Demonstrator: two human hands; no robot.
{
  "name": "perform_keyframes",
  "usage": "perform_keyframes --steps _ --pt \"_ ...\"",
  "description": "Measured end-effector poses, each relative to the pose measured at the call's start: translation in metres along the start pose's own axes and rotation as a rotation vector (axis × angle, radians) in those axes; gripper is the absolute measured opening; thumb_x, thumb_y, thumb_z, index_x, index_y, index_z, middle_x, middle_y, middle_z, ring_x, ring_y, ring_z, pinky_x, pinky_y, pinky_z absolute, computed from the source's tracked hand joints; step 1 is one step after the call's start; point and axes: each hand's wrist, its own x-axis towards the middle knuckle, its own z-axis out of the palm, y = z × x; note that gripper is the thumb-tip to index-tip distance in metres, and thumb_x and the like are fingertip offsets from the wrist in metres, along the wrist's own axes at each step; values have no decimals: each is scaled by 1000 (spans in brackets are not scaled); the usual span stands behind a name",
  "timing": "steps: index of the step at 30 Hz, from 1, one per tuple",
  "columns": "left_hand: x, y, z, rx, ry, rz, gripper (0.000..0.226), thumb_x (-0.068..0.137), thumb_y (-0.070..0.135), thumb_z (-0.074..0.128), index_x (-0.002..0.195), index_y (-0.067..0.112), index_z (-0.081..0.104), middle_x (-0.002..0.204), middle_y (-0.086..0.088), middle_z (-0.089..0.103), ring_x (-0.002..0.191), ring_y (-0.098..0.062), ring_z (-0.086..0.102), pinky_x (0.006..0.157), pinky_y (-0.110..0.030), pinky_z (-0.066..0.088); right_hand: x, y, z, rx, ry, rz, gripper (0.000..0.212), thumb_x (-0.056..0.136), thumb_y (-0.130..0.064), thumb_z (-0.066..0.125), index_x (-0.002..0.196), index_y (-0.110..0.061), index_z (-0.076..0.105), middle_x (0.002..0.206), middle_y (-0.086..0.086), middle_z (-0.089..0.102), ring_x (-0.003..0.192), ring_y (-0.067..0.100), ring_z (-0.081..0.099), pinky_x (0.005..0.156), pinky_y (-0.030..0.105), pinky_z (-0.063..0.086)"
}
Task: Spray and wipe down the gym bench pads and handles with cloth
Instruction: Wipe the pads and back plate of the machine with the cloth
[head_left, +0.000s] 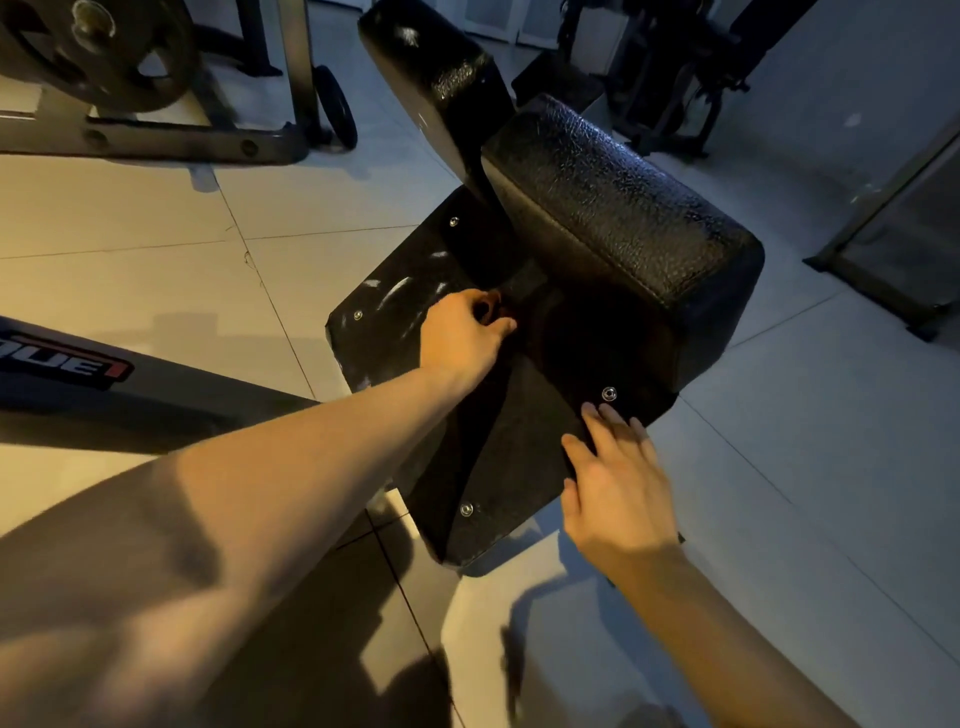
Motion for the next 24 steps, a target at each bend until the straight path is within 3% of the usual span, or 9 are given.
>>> perform_keyframes --steps 2,7,11,15,17,21,24 --pt "-7 4 28 69 5 152 31 92 35 72 119 21 73 109 -4 67 102 -23 66 85 -32 52 1 3 1 -4 40 -11 48 75 -29 81 121 -18 73 142 13 60 139 31 49 116 49 37" --pt "-35 -12 45 354 -36 616 29 92 36 67 114 18 74 103 -8 64 97 -29 61 78 -42 54 0 14 16 59 245 -69 42 74 -12 76 116 -13 75 140 15 61 138 28 43 119 42 25" --pt "-19 -38 16 286 91 330 26 94 37 68 114 22 76 112 -2 64 103 -25 61 86 -39 51 -1 6 24 130 344 -57 38 79 -4 70 116 -10 74 140 18 60 139 32 47 124 45 24" --pt "-58 -16 46 206 -94 557 20 93 30 68 107 17 74 105 -4 62 96 -25 62 79 -39 52 -2 5 22 128 362 -71 43 78 -1 69 120 -10 73 140 17 60 140 32 47 122 49 28" --pt "-54 -17 49 184 -56 543 24 96 33 66 112 16 72 105 -5 59 97 -26 60 79 -40 52 -2 4 20 121 351 -60 44 76 -2 72 119 -11 74 141 16 59 140 31 46 122 49 29" --pt "-31 -35 35 48 187 45 33 99 37 63 128 21 68 109 -3 57 100 -25 61 86 -32 47 -4 4 26 128 339 -65 46 75 -4 73 120 -11 74 145 17 56 144 31 43 122 51 29" --pt "-55 -6 50 -3 86 222 28 94 24 67 122 19 70 105 -2 58 98 -21 61 85 -31 48 -7 8 27 114 339 -103 47 77 -6 70 123 -9 72 147 19 54 145 32 42 118 56 34"
